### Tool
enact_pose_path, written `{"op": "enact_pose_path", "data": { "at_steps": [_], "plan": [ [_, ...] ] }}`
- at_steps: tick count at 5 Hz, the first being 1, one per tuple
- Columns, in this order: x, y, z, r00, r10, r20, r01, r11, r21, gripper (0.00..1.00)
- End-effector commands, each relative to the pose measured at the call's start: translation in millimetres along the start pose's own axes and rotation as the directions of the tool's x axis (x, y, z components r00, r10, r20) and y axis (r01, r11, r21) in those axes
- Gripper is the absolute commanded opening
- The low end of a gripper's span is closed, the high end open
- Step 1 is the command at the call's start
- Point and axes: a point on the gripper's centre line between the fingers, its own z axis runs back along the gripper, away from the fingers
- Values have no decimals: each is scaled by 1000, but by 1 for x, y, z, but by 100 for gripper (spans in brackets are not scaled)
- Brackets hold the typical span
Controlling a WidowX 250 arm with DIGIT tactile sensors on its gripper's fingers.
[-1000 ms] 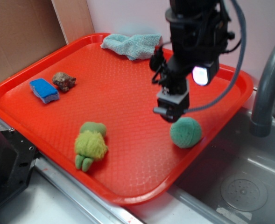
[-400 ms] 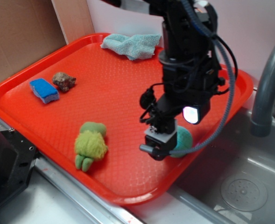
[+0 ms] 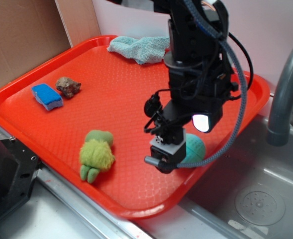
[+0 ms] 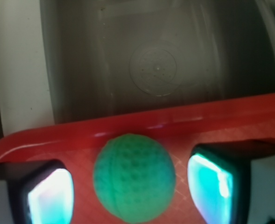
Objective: Grab the green ball.
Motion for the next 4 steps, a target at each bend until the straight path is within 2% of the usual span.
{"op": "enact_pose_path", "data": {
  "at_steps": [1, 2, 3, 4],
  "plan": [
    [3, -38, -20, 999, -18, -33, 18, 1000, -9, 100],
    [-14, -9, -30, 996, 3, -92, -7, 999, -41, 0],
    [-22, -2, -23, 996, 28, -88, -29, 999, -18, 0],
    [-27, -7, -15, 994, 49, -99, -48, 999, 20, 0]
  ]
}}
